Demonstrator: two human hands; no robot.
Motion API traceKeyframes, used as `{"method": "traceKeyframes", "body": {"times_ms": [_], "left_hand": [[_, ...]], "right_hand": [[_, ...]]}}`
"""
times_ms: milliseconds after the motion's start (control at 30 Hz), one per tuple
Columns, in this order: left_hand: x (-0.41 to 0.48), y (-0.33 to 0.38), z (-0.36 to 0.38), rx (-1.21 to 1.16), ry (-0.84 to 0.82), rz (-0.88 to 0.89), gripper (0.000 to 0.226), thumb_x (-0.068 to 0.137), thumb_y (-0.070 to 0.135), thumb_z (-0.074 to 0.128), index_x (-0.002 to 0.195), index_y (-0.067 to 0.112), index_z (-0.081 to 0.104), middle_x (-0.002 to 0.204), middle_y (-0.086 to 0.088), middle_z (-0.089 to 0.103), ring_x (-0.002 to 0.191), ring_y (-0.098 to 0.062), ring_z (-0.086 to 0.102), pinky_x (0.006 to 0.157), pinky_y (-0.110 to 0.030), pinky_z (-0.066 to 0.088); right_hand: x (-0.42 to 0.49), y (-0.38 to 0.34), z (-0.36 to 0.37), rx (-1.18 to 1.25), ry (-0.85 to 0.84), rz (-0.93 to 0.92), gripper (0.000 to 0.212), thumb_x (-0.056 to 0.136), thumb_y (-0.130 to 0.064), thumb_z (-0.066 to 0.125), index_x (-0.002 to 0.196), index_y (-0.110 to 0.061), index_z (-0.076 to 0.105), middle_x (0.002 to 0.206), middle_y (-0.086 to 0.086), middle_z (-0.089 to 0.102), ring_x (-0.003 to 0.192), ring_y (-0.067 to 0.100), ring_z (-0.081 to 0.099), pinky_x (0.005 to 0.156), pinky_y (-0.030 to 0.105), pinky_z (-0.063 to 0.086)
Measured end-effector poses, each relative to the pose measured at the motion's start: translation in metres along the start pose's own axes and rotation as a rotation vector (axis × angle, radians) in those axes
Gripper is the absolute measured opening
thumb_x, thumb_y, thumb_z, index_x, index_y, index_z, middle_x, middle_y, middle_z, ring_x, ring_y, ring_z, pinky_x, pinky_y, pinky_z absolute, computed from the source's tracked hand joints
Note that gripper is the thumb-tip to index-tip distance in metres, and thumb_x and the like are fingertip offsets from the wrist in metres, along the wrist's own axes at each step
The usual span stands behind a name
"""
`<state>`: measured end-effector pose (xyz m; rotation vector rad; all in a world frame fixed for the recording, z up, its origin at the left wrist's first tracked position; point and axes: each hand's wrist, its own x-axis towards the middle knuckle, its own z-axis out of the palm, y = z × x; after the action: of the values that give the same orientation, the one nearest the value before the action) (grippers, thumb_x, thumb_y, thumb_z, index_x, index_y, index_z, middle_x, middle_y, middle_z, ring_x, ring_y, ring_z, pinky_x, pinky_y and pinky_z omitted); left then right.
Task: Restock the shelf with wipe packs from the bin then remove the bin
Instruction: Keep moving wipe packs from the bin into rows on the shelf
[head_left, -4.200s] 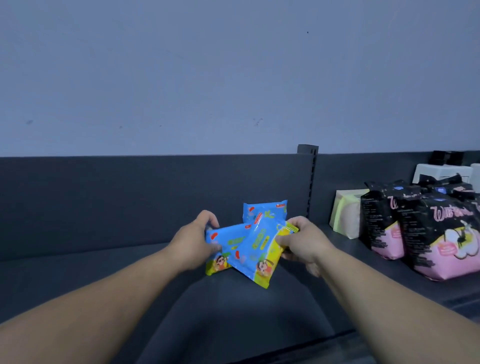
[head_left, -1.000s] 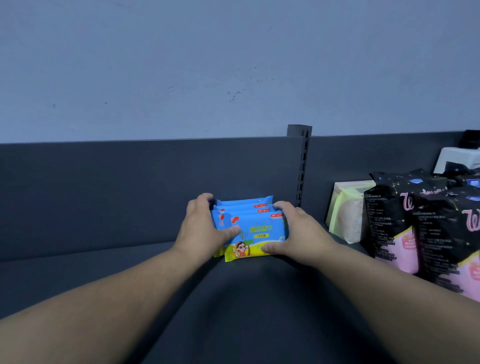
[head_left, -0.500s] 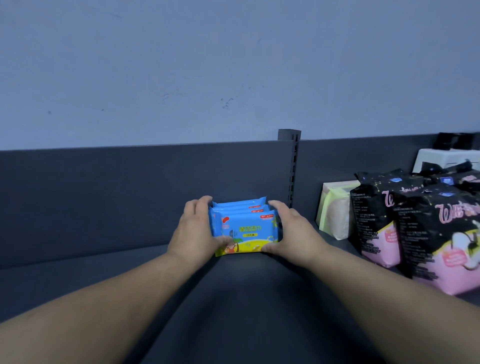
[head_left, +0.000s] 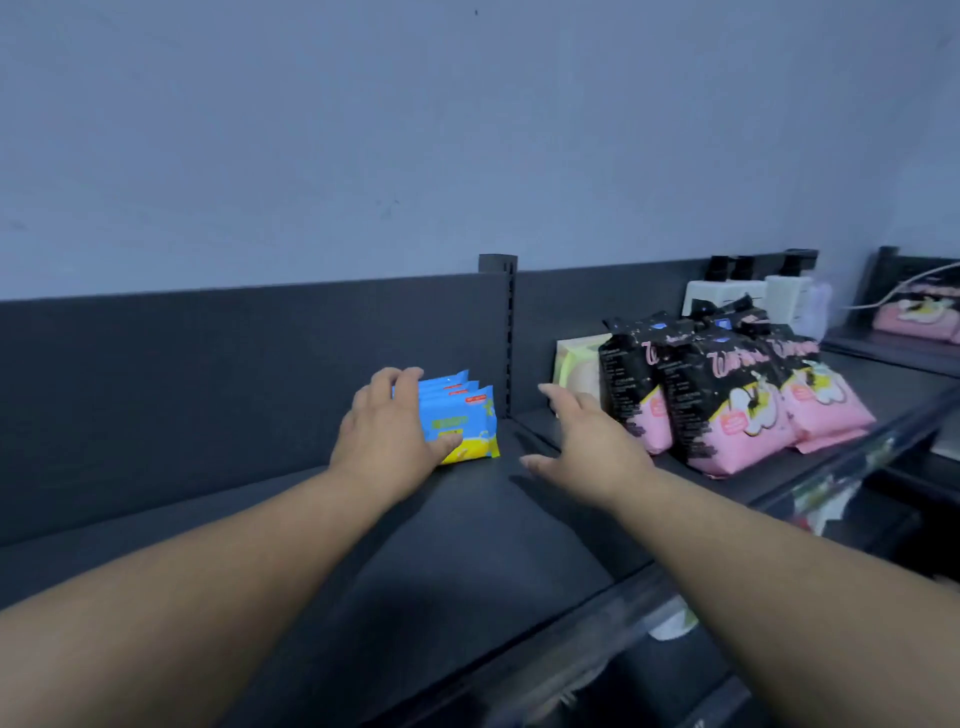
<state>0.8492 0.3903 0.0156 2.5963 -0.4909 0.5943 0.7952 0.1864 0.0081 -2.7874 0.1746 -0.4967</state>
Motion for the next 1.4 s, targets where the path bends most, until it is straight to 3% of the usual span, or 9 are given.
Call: {"method": "traceKeyframes", "body": {"times_ms": [233,400,700,1033,1200,1400], "left_hand": [[-0.034,0.080,0.016,0.049,-0.054,0.222,0.079,0.084,0.065,0.050,0.145,0.022,0.025,0.152,-0.004,0.023,0.140,-0.026,0.022,0.114,-0.041,0.020],[-0.073,0.139,0.030,0.028,-0.064,0.354,0.077,0.082,0.068,0.048,0.142,0.024,0.028,0.147,-0.003,0.029,0.136,-0.026,0.026,0.113,-0.045,0.022],[-0.148,0.249,0.089,0.002,-0.232,0.450,0.081,0.084,0.066,0.048,0.147,0.024,0.022,0.154,-0.004,0.020,0.142,-0.025,0.016,0.117,-0.045,0.015],[-0.257,0.375,0.228,0.040,-0.459,0.381,0.077,0.086,0.066,0.047,0.146,0.023,0.026,0.154,-0.005,0.022,0.141,-0.026,0.020,0.116,-0.044,0.018],[-0.297,0.378,0.295,0.084,-0.585,0.291,0.078,0.087,0.065,0.046,0.147,0.022,0.024,0.155,-0.007,0.022,0.142,-0.026,0.020,0.114,-0.043,0.018],[-0.341,0.358,0.363,0.102,-0.685,0.269,0.071,0.089,0.060,0.047,0.146,0.021,0.029,0.153,-0.005,0.025,0.142,-0.023,0.021,0.115,-0.042,0.022]], "right_hand": [[-0.079,0.030,-0.036,-0.245,0.177,0.131,0.077,0.080,-0.066,0.054,0.144,-0.032,0.028,0.144,0.000,0.040,0.132,0.024,0.039,0.108,0.047,0.033],[-0.138,0.073,-0.065,-0.320,0.201,0.282,0.076,0.082,-0.070,0.048,0.145,-0.033,0.027,0.147,0.000,0.037,0.136,0.024,0.034,0.112,0.049,0.025],[-0.236,0.178,-0.083,-0.306,0.154,0.448,0.073,0.083,-0.068,0.049,0.145,-0.035,0.027,0.150,-0.001,0.033,0.138,0.024,0.032,0.115,0.052,0.019],[-0.366,0.379,-0.063,-0.269,-0.118,0.568,0.076,0.085,-0.069,0.045,0.148,-0.032,0.025,0.153,0.001,0.029,0.140,0.026,0.029,0.114,0.050,0.022],[-0.403,0.441,-0.026,-0.197,-0.277,0.603,0.076,0.088,-0.068,0.043,0.150,-0.030,0.021,0.155,0.001,0.023,0.141,0.023,0.025,0.116,0.048,0.017],[-0.430,0.471,0.050,-0.104,-0.378,0.610,0.070,0.089,-0.065,0.045,0.147,-0.032,0.026,0.152,-0.001,0.028,0.139,0.021,0.030,0.114,0.043,0.022]]}}
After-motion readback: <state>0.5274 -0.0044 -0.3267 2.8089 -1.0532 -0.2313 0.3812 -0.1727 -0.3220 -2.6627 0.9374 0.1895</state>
